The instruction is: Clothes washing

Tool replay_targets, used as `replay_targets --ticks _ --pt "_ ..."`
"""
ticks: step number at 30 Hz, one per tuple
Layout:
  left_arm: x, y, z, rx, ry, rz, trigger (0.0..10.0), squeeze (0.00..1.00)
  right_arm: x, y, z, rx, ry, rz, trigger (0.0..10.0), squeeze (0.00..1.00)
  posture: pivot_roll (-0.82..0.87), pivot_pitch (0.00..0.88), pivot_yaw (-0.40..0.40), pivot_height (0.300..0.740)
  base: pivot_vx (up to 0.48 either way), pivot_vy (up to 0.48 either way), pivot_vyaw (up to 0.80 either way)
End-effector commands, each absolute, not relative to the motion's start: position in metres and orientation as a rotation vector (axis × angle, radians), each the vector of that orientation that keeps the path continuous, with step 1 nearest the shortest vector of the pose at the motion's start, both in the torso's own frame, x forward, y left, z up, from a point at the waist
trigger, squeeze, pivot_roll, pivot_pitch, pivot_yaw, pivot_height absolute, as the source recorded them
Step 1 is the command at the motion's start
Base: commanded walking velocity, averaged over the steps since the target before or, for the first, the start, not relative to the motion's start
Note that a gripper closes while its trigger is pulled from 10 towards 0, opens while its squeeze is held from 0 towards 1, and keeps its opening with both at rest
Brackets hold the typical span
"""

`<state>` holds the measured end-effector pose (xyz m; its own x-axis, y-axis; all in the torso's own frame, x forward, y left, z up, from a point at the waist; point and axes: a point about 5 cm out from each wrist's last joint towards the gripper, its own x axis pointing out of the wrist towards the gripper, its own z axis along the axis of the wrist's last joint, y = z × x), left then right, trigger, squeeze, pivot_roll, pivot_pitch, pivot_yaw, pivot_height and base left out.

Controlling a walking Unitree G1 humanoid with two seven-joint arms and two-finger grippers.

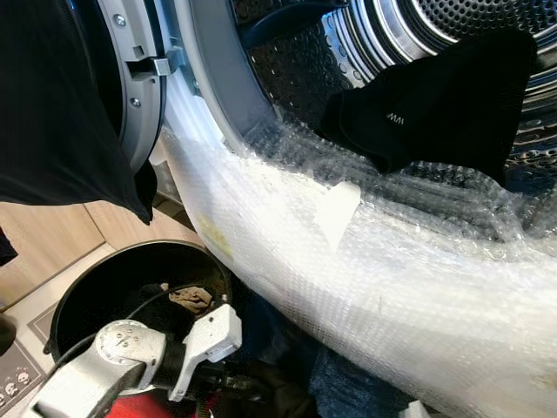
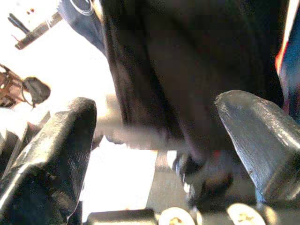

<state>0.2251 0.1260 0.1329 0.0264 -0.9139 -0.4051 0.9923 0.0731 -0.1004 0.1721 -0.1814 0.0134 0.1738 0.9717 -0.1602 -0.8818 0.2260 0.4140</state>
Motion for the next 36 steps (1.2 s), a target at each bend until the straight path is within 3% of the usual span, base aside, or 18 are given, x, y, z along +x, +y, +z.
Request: replay_targets --ticks 1,6,12,22,23,24,36 --pt "0.227 0.126 0.136 0.253 0.393 -1.492 0.0 0.00 0.174 -0.179 0.022 0.241 0.376 1.340 10.0 1.00 0.08 0.070 0.009 0.740 0.000 0.000 0.00" --pt "0.227 0.116 0.136 0.238 0.364 -1.517 0.0 0.00 0.159 -0.163 0.031 0.249 0.321 1.380 10.0 1.00 0.09 0.072 -0.008 0.740 0.000 0.000 0.00" --pt "0.231 0.110 0.140 0.213 0.323 -1.500 0.0 0.00 0.144 -0.162 0.037 0.284 0.314 1.368 10.0 1.00 0.09 0.085 -0.001 0.740 0.000 0.000 0.00" --pt "0.235 0.097 0.142 0.212 0.294 -1.525 0.0 0.00 0.145 -0.153 0.040 0.257 0.314 1.282 10.0 1.00 0.07 0.092 0.010 0.740 0.000 0.000 0.00" --pt "0.233 0.095 0.144 0.205 0.285 -1.539 0.0 0.00 0.145 -0.153 0.040 0.241 0.310 1.273 10.0 0.18 0.07 0.092 0.010 0.740 0.000 0.000 0.00" --pt "0.232 0.094 0.145 0.199 0.279 -1.549 0.0 0.00 0.146 -0.153 0.040 0.232 0.307 1.265 10.0 0.00 0.07 0.092 0.010 0.740 0.000 0.000 0.00" --pt "0.227 0.057 0.145 0.199 0.224 -1.695 0.0 0.00 0.167 -0.146 0.048 0.135 0.257 1.199 10.0 0.00 0.05 0.093 0.007 0.740 0.000 0.000 0.00"
